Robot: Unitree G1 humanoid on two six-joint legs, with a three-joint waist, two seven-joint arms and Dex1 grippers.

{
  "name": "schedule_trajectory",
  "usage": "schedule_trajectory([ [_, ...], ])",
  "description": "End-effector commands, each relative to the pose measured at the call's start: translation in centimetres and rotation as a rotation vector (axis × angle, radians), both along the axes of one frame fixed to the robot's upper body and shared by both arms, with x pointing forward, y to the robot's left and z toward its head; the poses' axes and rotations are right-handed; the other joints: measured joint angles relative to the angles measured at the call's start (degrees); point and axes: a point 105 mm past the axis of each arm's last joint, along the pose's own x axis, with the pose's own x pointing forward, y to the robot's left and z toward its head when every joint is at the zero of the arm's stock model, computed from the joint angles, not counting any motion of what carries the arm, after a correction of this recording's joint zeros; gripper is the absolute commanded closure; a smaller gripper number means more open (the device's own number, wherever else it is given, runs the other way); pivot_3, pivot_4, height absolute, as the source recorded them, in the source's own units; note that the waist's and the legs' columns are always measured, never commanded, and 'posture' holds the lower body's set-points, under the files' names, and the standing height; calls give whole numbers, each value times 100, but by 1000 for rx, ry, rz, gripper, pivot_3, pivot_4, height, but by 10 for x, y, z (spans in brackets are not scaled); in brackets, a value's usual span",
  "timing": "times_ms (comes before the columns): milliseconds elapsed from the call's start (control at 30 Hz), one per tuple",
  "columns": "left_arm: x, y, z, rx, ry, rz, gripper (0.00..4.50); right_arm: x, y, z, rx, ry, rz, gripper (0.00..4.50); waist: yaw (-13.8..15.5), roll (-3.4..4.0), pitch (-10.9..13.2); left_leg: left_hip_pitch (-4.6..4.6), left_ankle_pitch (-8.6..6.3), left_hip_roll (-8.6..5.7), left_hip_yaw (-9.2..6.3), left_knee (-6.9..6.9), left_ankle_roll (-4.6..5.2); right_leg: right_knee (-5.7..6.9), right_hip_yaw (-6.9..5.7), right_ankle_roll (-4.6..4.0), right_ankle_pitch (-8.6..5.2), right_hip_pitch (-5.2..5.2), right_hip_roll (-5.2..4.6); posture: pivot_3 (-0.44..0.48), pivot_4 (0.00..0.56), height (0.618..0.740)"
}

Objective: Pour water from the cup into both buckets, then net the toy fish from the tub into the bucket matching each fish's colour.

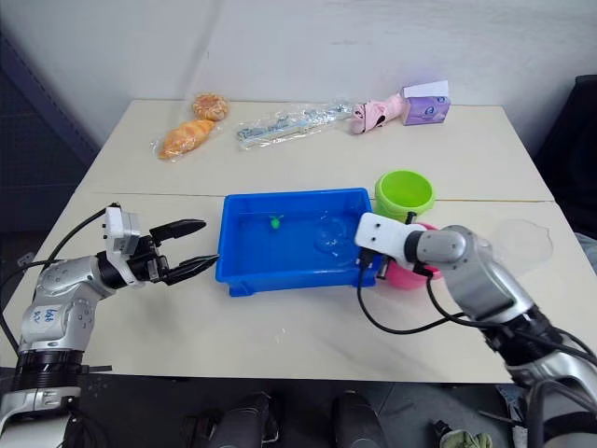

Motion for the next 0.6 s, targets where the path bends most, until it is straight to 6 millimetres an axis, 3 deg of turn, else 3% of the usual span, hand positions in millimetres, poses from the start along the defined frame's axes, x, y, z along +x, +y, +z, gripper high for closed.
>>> schedule_trajectory([
  [33, -3, 4, 12, -5, -46, 12, 72, 13, 19, 10, 27, -24, 10, 4500, 6, 0, 0, 0, 0, 0, 0, 0, 0, 1, 0, 0, 0, -1, 1, 0, 150, 740],
  [233, -4, 8, 12, -5, -48, 38, 72, 21, 52, 12, 62, 3, 66, 4500, 22, 0, 0, -3, -3, -2, 3, 1, 5, -2, 1, -1, 0, -3, -3, 0, 150, 740],
  [433, -5, 11, 12, -4, -49, 54, 72, 25, 70, 11, 100, 29, 92, 4500, 18, -1, -1, -3, -3, -2, 2, 0, 4, 3, 0, -1, 0, -5, -2, 0, 150, 740],
  [600, -5, 13, 13, -3, -54, 64, 72, 19, 88, 20, 233, 27, 137, 4500, 2, -1, -1, -3, -3, -2, 3, -1, 3, 5, 0, -1, 0, -8, -2, 0, 150, 740],
])
